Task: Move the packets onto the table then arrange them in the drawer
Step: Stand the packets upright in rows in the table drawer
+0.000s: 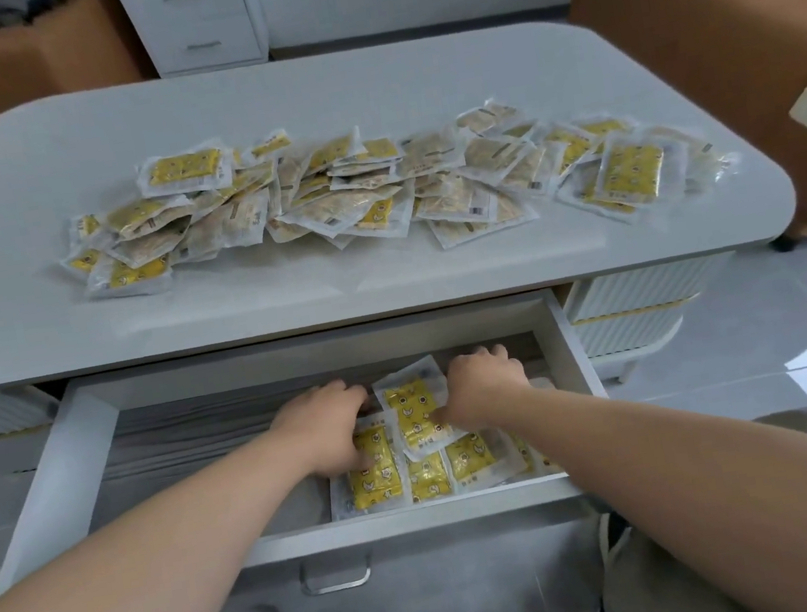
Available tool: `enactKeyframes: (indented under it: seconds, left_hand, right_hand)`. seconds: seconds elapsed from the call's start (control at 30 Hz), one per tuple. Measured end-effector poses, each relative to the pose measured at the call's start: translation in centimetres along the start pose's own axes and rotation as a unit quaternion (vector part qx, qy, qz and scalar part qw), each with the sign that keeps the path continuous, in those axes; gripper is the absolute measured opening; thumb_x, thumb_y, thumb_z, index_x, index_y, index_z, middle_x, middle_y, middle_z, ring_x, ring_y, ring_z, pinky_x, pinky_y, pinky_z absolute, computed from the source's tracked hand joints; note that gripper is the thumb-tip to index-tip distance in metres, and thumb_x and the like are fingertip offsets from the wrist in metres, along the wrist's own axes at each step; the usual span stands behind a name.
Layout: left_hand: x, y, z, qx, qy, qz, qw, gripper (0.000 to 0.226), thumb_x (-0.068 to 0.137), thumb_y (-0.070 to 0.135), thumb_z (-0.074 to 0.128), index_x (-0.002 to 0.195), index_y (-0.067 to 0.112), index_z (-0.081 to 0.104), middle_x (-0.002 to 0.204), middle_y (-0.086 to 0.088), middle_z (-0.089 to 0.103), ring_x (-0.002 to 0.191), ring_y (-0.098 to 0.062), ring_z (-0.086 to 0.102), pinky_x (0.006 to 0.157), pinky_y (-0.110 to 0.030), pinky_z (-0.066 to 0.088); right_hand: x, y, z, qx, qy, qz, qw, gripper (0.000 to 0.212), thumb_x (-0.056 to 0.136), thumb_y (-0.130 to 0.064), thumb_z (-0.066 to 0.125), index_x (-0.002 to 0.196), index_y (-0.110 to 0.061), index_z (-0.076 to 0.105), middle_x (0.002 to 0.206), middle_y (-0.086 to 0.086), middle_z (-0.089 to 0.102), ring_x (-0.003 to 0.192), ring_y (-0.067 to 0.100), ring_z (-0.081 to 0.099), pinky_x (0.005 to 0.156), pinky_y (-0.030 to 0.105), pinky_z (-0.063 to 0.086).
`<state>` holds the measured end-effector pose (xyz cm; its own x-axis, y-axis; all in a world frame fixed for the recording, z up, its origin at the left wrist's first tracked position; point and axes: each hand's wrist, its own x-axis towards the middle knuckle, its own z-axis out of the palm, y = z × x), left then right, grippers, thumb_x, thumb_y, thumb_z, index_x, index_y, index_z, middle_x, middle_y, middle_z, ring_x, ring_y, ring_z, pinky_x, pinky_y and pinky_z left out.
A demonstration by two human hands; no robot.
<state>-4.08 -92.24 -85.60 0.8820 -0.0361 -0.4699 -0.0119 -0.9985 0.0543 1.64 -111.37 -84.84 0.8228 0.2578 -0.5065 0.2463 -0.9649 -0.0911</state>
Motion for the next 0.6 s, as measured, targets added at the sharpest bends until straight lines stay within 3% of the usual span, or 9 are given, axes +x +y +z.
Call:
enactKeyframes:
  seconds: [0.1, 0.23, 0.37, 0.43, 0.53, 0.6]
  left_hand:
    - [0.2, -0.1, -0.3, -0.029, -0.016, -0.009, 0.999, 0.076, 0.072, 0.055, 0.08, 0.136, 0.027, 0.05, 0.128, 0.003, 0.055, 0.116, -0.02, 0.056, 0.091, -0.037, 0.051]
    - [0.3, -0.3, -0.3, -0.078, -0.019, -0.013, 0.997, 0.083, 0.072, 0.054, 0.082, 0.141, 0.023, 0.049, 0.132, 0.001, 0.053, 0.12, -0.021, 0.054, 0.098, -0.036, 0.049]
    - [0.3, 0.3, -0.3, -0.116, -0.019, -0.007, 0.993, 0.09, 0.074, 0.061, 0.077, 0.148, 0.023, 0.044, 0.139, -0.001, 0.049, 0.128, -0.024, 0.049, 0.105, -0.039, 0.045]
    - [0.3, 0.7, -0.5, -0.162, -0.017, 0.003, 0.987, 0.078, 0.075, 0.06, 0.077, 0.141, 0.027, 0.05, 0.136, -0.001, 0.054, 0.122, -0.023, 0.054, 0.1, -0.038, 0.047]
    - [0.2, 1.1, -1.3, -0.257, 0.004, 0.012, 0.966, 0.044, 0.082, 0.047, 0.078, 0.119, 0.031, 0.058, 0.116, 0.011, 0.063, 0.104, -0.013, 0.061, 0.08, -0.024, 0.045]
    - [0.2, 1.0, -2.2, -0.325, 0.015, -0.008, 0.945, 0.058, 0.083, 0.044, 0.077, 0.133, 0.024, 0.055, 0.118, 0.011, 0.059, 0.109, -0.014, 0.059, 0.087, -0.025, 0.045]
  right_hand:
    - [0.8, -0.1, 0.6, 0.023, 0.017, 0.014, 1.0, 0.052, 0.087, -0.045, 0.071, 0.128, -0.015, 0.059, 0.134, 0.014, 0.05, 0.128, 0.034, 0.04, 0.106, 0.044, 0.039]
    - [1.8, -0.2, 0.9, 0.083, 0.004, 0.052, 0.995, 0.039, 0.082, -0.027, 0.076, 0.118, -0.017, 0.066, 0.123, 0.008, 0.055, 0.123, 0.031, 0.042, 0.096, 0.038, 0.04]
    - [1.6, -0.2, 0.5, 0.1, 0.032, 0.06, 0.993, 0.013, 0.085, -0.02, 0.067, 0.097, -0.017, 0.068, 0.108, 0.006, 0.056, 0.12, 0.031, 0.042, 0.09, 0.036, 0.04]
    - [1.3, -0.2, 0.1, 0.148, 0.047, 0.056, 0.986, 0.005, 0.086, -0.016, 0.063, 0.088, -0.014, 0.067, 0.101, 0.006, 0.06, 0.11, 0.029, 0.052, 0.087, 0.037, 0.049]
    - [1.0, -0.3, -0.9, 0.292, 0.05, 0.045, 0.954, 0.014, 0.091, -0.008, 0.058, 0.1, -0.003, 0.067, 0.096, 0.012, 0.07, 0.086, 0.026, 0.07, 0.078, 0.041, 0.064]
    - [0.2, -0.5, -1.8, 0.369, 0.041, 0.049, 0.927, 0.015, 0.093, -0.003, 0.057, 0.105, 0.002, 0.065, 0.093, 0.016, 0.069, 0.08, 0.029, 0.072, 0.074, 0.04, 0.064]
